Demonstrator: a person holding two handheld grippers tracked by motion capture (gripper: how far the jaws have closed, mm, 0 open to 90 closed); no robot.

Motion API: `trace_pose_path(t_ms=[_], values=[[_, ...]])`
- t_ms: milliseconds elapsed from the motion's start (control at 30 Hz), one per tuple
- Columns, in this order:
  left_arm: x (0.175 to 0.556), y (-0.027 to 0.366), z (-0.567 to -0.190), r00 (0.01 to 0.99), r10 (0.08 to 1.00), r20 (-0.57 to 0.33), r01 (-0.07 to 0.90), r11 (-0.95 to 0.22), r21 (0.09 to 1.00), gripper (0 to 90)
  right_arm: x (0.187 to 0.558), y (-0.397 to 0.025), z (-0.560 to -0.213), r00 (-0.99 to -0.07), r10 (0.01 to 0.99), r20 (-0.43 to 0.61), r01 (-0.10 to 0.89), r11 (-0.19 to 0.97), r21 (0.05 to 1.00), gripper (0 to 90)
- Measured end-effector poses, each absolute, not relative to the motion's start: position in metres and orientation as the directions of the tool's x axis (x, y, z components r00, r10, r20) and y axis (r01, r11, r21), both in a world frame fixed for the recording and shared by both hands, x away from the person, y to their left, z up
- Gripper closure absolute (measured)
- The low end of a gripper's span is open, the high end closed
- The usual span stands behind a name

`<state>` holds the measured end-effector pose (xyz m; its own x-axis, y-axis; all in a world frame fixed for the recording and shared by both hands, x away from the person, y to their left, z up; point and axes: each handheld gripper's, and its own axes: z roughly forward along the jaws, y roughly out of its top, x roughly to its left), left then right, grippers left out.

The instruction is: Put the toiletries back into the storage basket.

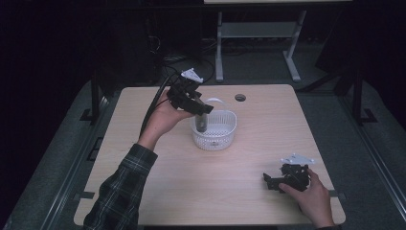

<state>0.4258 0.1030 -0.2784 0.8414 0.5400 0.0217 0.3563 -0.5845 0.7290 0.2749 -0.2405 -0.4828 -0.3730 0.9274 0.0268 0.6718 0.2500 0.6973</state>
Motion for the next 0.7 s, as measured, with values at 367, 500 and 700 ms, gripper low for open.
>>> trace_pose_path(t_ms=[367, 500, 700], values=[[0.433, 0.102, -0.293, 0.834, 0.551, 0.016, 0.376, -0.589, 0.715, 29.3, 0.275, -0.240, -0.483, -0.373, 0.927, 0.028, 0.672, 0.249, 0.697, 0.0], [0.435, 0.102, -0.298, 0.834, 0.551, 0.010, 0.382, -0.590, 0.711, 29.3, 0.275, -0.240, -0.483, -0.373, 0.927, 0.028, 0.672, 0.249, 0.698, 0.0], [0.437, 0.102, -0.307, 0.828, 0.560, 0.010, 0.391, -0.591, 0.705, 29.2, 0.275, -0.241, -0.483, -0.374, 0.927, 0.027, 0.671, 0.250, 0.698, 0.0]])
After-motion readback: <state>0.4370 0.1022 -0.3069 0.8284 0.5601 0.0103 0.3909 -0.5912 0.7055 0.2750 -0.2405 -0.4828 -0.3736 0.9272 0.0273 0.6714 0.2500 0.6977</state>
